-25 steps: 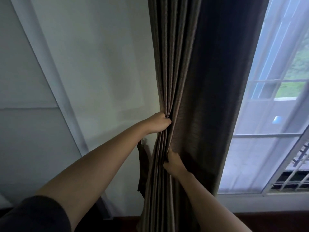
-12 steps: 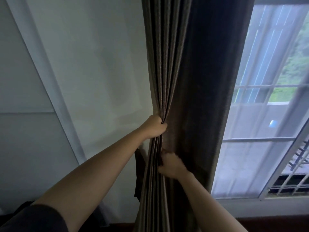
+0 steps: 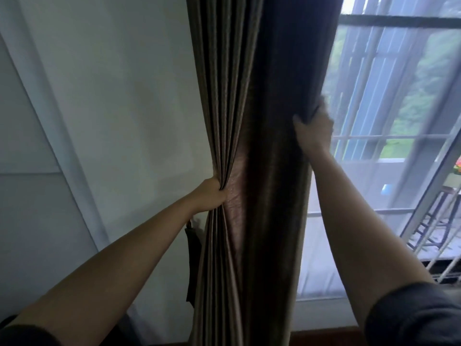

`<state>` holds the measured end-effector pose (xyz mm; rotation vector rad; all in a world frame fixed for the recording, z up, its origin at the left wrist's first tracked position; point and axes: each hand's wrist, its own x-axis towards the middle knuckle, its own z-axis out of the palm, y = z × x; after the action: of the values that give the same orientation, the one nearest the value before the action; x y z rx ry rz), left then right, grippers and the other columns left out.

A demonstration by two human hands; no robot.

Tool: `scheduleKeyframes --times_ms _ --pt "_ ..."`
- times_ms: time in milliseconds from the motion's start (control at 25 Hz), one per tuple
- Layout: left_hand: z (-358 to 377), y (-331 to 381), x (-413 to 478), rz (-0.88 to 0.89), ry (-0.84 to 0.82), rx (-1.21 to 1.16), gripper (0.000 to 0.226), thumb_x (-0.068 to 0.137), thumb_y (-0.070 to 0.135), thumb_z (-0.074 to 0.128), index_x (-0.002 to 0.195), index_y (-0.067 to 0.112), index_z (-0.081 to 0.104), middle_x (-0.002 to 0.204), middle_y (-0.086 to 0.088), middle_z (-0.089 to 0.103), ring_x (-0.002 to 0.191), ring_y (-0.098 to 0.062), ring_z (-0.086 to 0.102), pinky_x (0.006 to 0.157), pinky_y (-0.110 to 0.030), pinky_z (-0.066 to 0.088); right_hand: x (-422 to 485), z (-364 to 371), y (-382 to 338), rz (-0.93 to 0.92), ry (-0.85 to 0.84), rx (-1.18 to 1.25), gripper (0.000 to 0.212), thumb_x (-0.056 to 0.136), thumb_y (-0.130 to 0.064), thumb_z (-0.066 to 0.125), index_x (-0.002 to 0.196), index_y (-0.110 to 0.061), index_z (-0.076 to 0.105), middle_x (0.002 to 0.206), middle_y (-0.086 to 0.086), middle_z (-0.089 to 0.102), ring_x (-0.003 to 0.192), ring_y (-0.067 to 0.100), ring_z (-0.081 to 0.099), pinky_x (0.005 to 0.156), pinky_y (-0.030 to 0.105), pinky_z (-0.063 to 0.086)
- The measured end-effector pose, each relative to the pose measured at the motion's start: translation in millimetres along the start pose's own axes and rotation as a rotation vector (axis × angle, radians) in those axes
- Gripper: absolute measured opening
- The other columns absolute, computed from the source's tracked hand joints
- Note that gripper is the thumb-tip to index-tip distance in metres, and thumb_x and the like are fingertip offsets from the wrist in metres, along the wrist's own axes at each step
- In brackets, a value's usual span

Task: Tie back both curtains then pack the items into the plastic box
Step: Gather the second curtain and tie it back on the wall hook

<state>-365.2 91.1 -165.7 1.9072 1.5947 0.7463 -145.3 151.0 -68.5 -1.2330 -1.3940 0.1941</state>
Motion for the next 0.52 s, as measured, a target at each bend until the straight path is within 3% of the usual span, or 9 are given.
scheduleKeyframes --times_ms 80,160,320,520 --pt "1.6 0.3 1.4 0.014 0.006 0.009 0.049 0.097 0.019 0.045 0.144 0.016 0.032 0.141 -0.006 0.045 0.116 -0.013 0.045 0.093 -0.018 0.032 -18.4 19.0 22.3 -0.004 -0.156 -0.094 0.051 0.080 0.002 0.050 0.129 -0.007 0.047 0.106 0.021 0.065 0.099 0.035 0.059 0.066 0.024 0.032" --pt "3.2 0.1 2.5 0.008 0.014 0.028 0.049 0.096 0.017 0.044 0.144 0.014 0.034 0.141 -0.006 0.046 0.122 -0.018 0.046 0.095 -0.020 0.033 -48.4 38.9 48.2 0.063 -0.310 -0.145 0.047 0.077 0.006 0.047 0.123 -0.004 0.050 0.106 0.025 0.064 0.100 0.039 0.058 0.065 0.026 0.030" --pt "4.4 0.2 5.5 -0.033 0.030 0.053 0.044 0.094 0.016 0.042 0.138 0.008 0.041 0.132 -0.012 0.053 0.118 -0.028 0.052 0.098 -0.033 0.042 -107.6 72.8 95.5 0.172 -0.572 -0.239 0.057 0.074 0.008 0.046 0.130 -0.006 0.044 0.110 0.027 0.062 0.105 0.044 0.056 0.075 0.036 0.043" --pt "5.0 5.4 4.6 -0.040 0.003 0.017 0.048 0.096 0.016 0.041 0.143 0.011 0.033 0.141 -0.009 0.045 0.126 -0.025 0.045 0.099 -0.025 0.035 -143.9 91.3 96.1 0.121 -0.739 -0.235 0.067 0.075 0.006 0.045 0.139 -0.010 0.034 0.113 0.025 0.062 0.103 0.042 0.058 0.072 0.033 0.042"
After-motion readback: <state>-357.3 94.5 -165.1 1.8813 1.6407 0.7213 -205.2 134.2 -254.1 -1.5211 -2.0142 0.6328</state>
